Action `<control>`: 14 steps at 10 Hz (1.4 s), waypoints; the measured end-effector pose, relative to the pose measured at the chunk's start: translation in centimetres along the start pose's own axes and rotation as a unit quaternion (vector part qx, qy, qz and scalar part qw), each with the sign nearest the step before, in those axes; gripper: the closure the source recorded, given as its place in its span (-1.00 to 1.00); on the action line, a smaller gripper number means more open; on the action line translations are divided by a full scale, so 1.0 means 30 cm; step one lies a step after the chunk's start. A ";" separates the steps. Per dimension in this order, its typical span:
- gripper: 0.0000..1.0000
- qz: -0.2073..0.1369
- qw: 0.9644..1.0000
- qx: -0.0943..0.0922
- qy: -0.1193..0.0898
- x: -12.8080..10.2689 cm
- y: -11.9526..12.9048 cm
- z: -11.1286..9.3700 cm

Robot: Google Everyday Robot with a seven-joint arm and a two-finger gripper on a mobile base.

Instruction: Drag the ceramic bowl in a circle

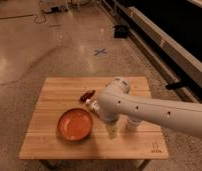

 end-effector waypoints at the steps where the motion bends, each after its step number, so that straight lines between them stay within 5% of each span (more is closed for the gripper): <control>1: -0.60 -0.024 1.000 -0.002 -0.012 -0.063 -0.020 0.066; 3: -0.60 -0.076 0.996 -0.005 -0.040 -0.186 -0.033 0.201; 7: -0.60 -0.127 0.989 -0.030 -0.062 -0.279 -0.015 0.370; 8: -0.44 -0.131 0.989 -0.034 -0.062 -0.296 -0.016 0.390; 11: 0.19 -0.125 0.990 -0.033 -0.060 -0.189 -0.030 0.358; 14: 0.25 -0.126 0.990 -0.034 -0.055 -0.125 0.009 0.362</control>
